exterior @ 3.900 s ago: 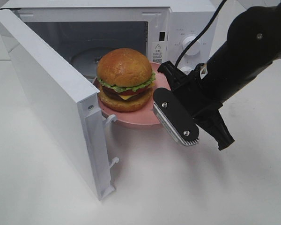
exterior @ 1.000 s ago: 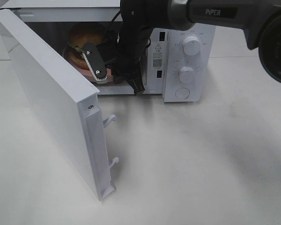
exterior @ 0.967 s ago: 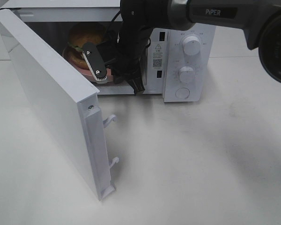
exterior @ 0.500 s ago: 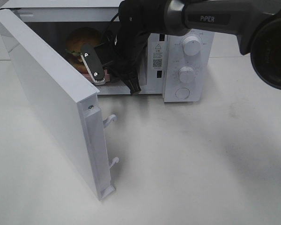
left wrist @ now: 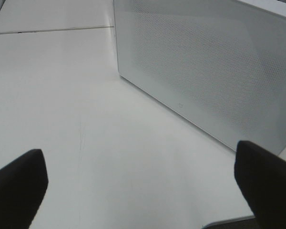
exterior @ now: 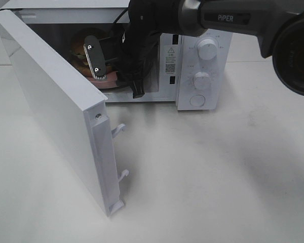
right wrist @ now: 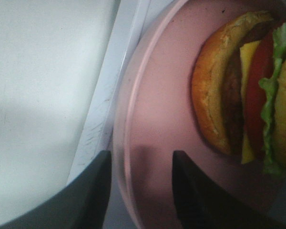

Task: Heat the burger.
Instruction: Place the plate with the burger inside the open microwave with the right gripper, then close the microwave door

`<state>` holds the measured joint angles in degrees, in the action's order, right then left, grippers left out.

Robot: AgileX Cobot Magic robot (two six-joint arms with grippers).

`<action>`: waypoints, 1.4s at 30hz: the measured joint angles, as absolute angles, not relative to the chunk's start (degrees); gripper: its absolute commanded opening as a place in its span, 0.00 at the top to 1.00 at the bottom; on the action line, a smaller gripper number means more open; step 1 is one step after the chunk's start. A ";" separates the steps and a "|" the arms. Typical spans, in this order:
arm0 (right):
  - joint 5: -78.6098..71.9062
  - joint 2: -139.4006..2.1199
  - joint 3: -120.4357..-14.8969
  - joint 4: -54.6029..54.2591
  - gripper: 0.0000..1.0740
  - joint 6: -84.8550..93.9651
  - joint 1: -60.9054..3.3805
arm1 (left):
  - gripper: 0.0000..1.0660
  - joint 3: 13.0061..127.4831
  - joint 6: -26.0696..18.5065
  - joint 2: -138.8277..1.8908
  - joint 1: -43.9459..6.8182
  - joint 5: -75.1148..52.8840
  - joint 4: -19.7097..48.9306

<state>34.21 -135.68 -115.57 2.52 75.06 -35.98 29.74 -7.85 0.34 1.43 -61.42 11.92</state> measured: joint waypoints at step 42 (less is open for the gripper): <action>18.68 -108.75 -75.92 2.29 0.24 63.54 -35.98 | 0.06 29.74 -7.85 0.34 1.43 -61.42 11.92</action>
<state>18.68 -108.75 -75.92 2.29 63.54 -35.98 29.74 -7.85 0.34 1.43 -61.42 11.92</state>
